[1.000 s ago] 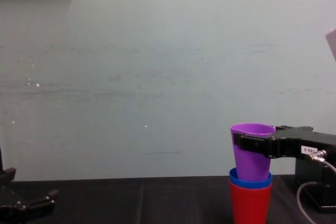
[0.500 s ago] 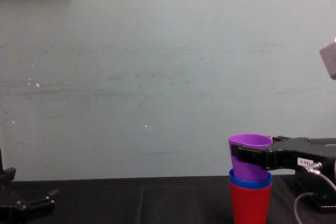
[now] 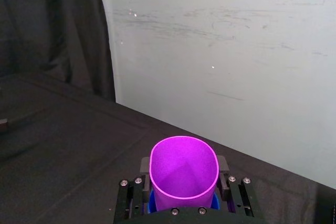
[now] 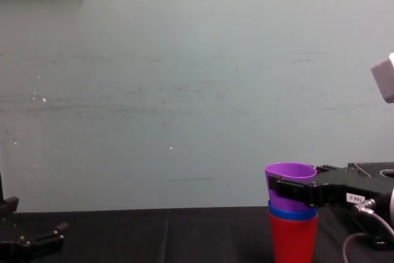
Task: Stack the three plastic cups sequentially using one hand.
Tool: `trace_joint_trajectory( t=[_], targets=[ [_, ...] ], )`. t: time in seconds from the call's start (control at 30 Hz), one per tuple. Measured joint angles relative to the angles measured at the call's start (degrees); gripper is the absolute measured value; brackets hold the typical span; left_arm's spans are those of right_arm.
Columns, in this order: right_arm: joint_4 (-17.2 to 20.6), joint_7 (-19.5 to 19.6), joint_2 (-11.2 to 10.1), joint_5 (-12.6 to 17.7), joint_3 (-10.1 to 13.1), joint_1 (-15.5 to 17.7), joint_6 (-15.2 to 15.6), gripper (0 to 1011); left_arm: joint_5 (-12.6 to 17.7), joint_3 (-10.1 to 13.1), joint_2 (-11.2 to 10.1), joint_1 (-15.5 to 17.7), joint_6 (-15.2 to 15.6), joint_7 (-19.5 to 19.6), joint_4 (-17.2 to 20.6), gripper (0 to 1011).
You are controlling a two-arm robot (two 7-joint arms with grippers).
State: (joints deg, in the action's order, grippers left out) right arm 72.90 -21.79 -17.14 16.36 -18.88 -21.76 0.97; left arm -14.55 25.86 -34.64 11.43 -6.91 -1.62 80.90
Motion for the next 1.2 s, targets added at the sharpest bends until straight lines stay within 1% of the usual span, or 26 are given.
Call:
trace_joint_trajectory(
  t=[0.53,1.0,1.2],
  targets=[
    [-0.46,-0.39,-0.12,-0.38,0.08,0.77,-0.87,721,0.0,0.0,0.0,0.0,0.0,0.0,0.0,1005],
    [0.26,-0.31,-0.36,-0.96,0.2,1.93,-1.36,721,0.0,0.0,0.0,0.0,0.0,0.0,0.0,1005],
    [0.27,-0.29,-0.36,-0.96,0.2,1.89,-1.36,721,0.0,0.0,0.0,0.0,0.0,0.0,0.0,1005]
  ],
)
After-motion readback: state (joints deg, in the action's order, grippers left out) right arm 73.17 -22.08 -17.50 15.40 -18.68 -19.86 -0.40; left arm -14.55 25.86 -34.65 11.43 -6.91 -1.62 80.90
